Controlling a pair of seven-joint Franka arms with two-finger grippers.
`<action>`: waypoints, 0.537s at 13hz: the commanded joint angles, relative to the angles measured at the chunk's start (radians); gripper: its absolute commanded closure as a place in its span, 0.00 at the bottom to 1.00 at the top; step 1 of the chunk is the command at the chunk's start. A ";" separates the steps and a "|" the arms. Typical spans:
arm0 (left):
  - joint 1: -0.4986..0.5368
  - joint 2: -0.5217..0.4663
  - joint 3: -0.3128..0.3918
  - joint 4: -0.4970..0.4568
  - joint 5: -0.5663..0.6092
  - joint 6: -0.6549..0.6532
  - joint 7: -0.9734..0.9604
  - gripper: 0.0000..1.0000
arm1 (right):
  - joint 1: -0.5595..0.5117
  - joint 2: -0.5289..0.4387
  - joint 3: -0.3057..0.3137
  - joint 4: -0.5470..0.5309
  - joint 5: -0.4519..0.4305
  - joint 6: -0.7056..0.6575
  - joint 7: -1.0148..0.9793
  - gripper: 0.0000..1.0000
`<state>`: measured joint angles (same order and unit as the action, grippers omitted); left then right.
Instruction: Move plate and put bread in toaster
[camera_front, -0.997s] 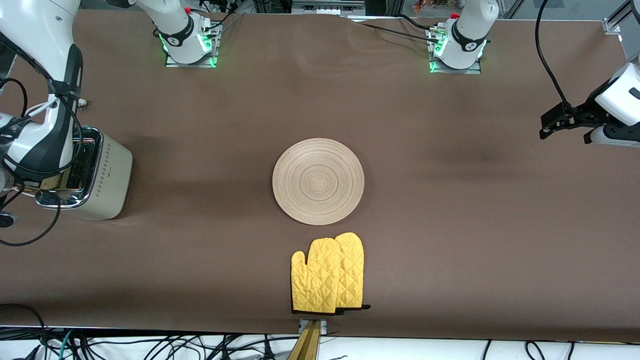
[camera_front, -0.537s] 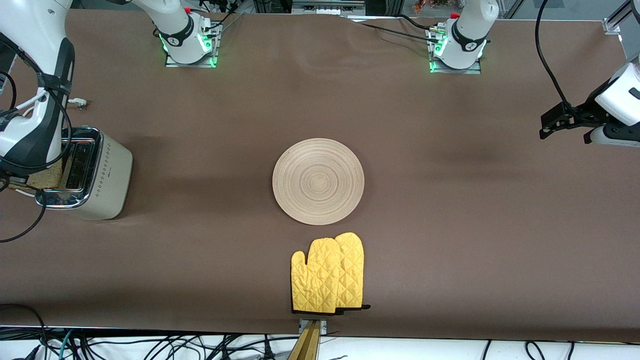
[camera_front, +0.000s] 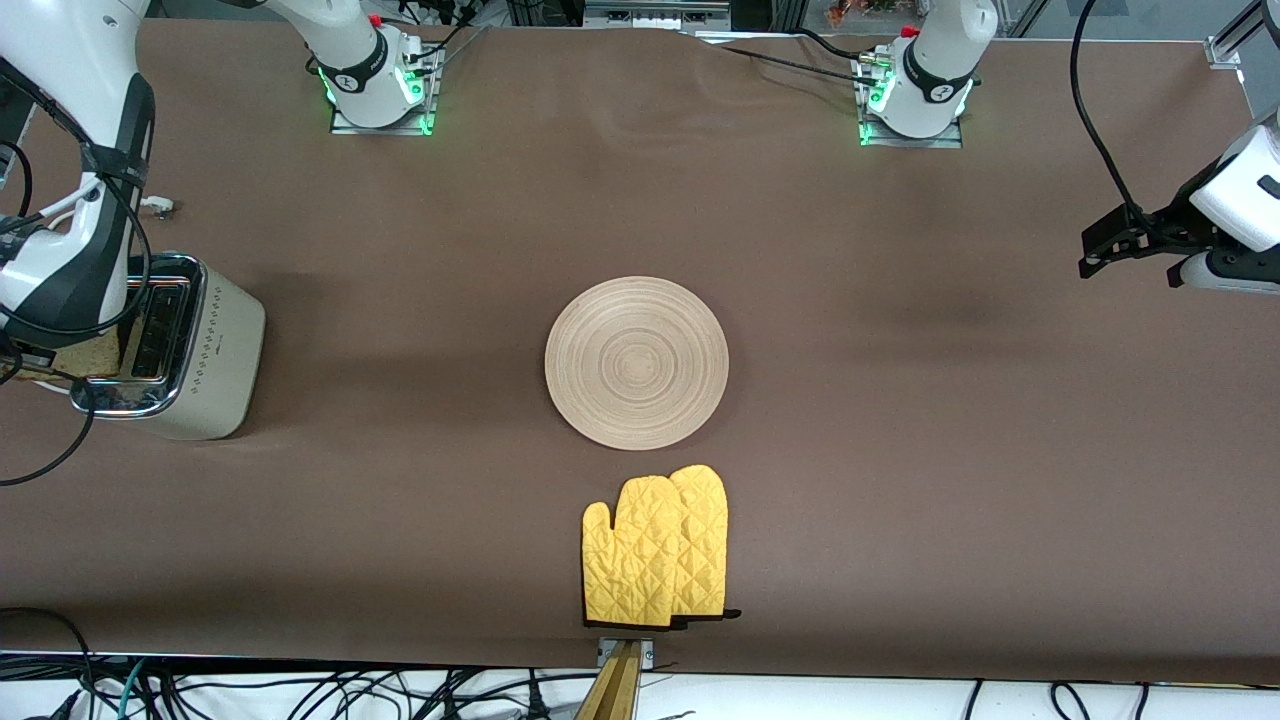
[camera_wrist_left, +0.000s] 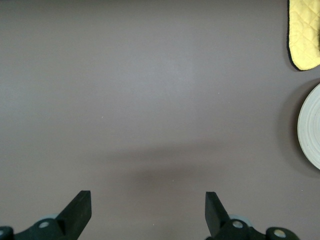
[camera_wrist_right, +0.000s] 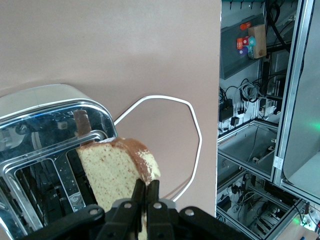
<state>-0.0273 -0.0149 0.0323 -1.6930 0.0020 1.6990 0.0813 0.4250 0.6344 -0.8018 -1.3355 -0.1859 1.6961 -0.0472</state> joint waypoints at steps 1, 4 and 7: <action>-0.006 -0.002 0.001 0.016 0.023 -0.021 -0.017 0.00 | 0.018 -0.015 -0.010 -0.025 -0.017 0.022 0.010 1.00; -0.006 -0.002 0.001 0.016 0.023 -0.021 -0.017 0.00 | 0.031 -0.045 -0.011 -0.024 -0.017 -0.002 -0.003 1.00; -0.006 -0.002 0.001 0.016 0.023 -0.021 -0.017 0.00 | 0.064 -0.059 -0.017 -0.014 -0.017 -0.056 0.000 1.00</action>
<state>-0.0273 -0.0149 0.0323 -1.6930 0.0020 1.6987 0.0813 0.4541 0.6120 -0.8070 -1.3359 -0.1859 1.6714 -0.0476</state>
